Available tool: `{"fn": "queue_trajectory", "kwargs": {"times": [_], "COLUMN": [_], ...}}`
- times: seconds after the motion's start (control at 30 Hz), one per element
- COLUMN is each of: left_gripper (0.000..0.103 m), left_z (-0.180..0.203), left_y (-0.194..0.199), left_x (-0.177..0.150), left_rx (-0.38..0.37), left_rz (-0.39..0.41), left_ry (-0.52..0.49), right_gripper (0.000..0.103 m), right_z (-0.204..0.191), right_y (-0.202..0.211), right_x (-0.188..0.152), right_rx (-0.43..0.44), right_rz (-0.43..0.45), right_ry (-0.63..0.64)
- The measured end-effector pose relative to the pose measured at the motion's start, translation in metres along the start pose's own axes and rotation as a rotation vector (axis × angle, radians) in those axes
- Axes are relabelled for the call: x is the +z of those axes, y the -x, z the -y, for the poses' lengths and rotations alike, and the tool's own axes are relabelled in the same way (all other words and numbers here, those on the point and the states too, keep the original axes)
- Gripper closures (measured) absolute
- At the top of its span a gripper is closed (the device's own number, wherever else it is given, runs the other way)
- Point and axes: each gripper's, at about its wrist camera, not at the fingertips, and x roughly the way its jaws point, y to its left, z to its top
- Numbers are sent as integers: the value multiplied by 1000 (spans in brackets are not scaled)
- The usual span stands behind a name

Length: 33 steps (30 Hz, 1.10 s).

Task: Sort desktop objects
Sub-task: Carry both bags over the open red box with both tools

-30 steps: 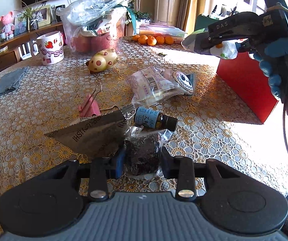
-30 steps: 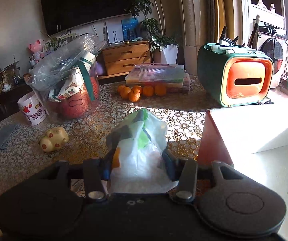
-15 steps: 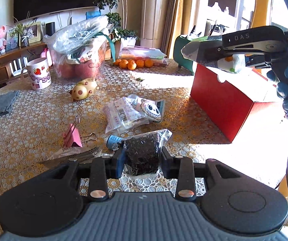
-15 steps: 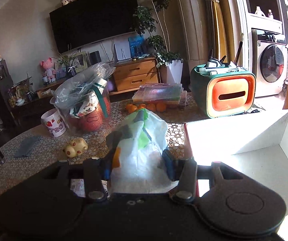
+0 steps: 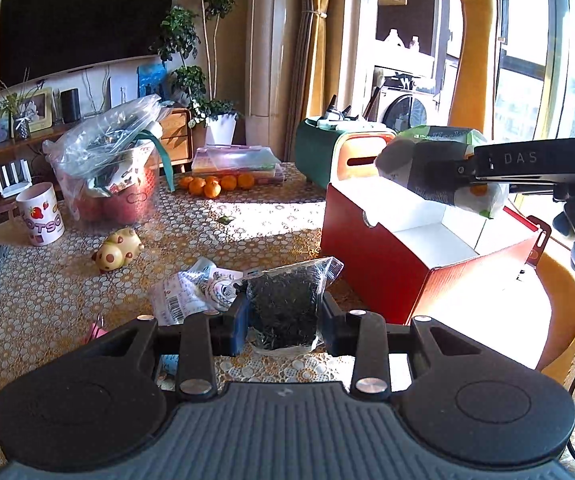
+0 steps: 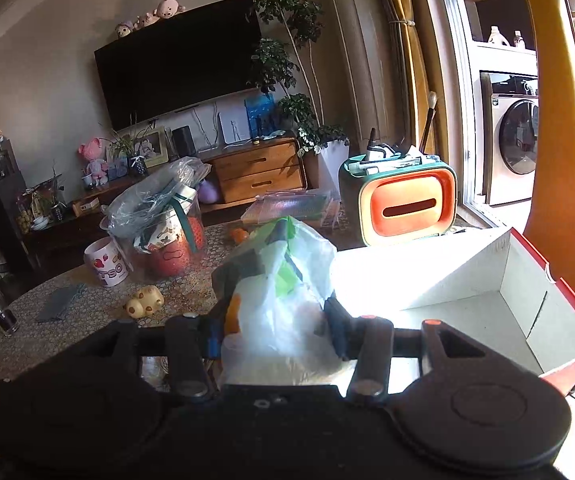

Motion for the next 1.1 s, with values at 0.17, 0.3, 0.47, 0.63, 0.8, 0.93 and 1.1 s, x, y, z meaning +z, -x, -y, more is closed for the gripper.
{"fn": "queue_trajectory", "kwargs": {"times": [0.17, 0.3, 0.47, 0.63, 0.8, 0.93, 1.1], "left_gripper": [69, 69, 69, 69, 69, 68, 68], "left_z": [21, 38, 60, 85, 111, 126, 144], "left_y": [-9, -19, -37, -58, -80, -103, -133], "left_x": [15, 26, 39, 49, 61, 72, 79], "left_rx": [-25, -53, -89, -122, -147, -173, -186], "left_rz": [10, 7, -5, -21, -36, -76, -114], "left_ry": [-37, -55, -90, -140, -199, -205, -267], "right_gripper": [55, 55, 55, 55, 55, 54, 54], "right_z": [21, 37, 59, 81, 102, 116, 132], "right_y": [14, 21, 24, 25, 19, 10, -9], "right_x": [-3, -4, -4, -5, -7, -7, -10], "right_rx": [-23, -39, -74, -111, -146, -161, -171], "right_rz": [12, 17, 18, 13, 3, -9, -62], "right_ry": [-15, -33, -53, -67, -86, -96, -104]}}
